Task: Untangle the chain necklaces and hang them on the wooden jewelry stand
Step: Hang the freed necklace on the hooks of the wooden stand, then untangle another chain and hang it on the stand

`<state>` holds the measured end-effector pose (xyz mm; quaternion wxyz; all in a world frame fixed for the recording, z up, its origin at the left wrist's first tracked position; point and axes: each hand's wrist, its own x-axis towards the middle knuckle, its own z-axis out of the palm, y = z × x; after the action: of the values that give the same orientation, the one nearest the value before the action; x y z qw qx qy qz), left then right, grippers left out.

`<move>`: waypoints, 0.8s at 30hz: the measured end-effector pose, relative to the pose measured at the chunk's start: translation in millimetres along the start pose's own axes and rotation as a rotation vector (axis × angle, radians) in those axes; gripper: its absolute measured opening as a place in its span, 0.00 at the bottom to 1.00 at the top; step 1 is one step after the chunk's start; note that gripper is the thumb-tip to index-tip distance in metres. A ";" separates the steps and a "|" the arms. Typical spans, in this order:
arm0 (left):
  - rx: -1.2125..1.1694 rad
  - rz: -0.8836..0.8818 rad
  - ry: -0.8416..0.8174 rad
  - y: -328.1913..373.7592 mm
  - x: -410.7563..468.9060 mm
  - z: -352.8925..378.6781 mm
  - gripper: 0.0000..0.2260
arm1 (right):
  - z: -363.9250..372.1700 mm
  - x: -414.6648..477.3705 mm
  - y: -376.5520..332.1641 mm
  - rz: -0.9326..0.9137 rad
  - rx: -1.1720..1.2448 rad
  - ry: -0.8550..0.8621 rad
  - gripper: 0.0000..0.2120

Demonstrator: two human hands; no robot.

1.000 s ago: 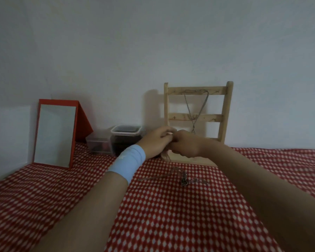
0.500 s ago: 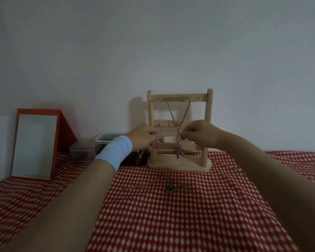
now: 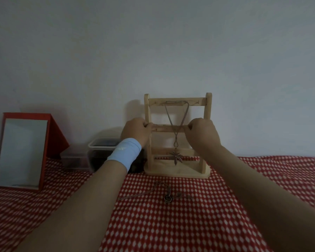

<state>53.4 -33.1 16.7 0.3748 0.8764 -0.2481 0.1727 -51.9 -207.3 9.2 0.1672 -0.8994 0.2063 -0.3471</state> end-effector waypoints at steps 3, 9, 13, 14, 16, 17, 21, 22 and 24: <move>0.093 -0.001 -0.054 -7.5 -7.8 9.5 0.20 | 6.1 -8.7 1.9 0.012 0.006 -0.008 0.20; -0.055 -0.059 -0.240 -27.6 -26.3 23.0 0.17 | 20.0 -32.1 4.2 0.084 0.205 -0.175 0.19; -0.162 -0.091 -0.340 -31.4 -36.2 28.5 0.15 | 24.8 -45.0 3.0 0.183 0.347 -0.318 0.16; -0.164 -0.094 -0.354 -32.1 -37.6 28.5 0.15 | 24.2 -46.4 2.2 0.204 0.363 -0.343 0.16; -0.141 -0.089 -0.375 -34.9 -40.0 26.4 0.16 | 21.3 -46.4 -0.2 0.248 0.350 -0.394 0.17; -0.122 -0.083 -0.382 -36.9 -41.2 24.8 0.17 | 18.9 -45.8 -1.3 0.261 0.307 -0.413 0.18; -0.031 -0.047 -0.479 -46.5 -51.1 9.4 0.15 | 15.3 -47.0 -3.7 0.122 0.030 -0.330 0.18; 0.008 -0.022 -0.535 -49.1 -55.7 5.3 0.13 | 17.2 -50.0 -6.6 0.061 0.019 -0.341 0.16; 0.086 0.018 -0.656 -55.8 -64.7 2.0 0.12 | 23.5 -57.8 -16.4 -0.084 -0.009 -0.511 0.11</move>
<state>32.3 18.4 -48.1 0.2360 0.8981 -0.3559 -0.1054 -70.4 -161.3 -32.1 0.1953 -0.9665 0.1213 -0.1143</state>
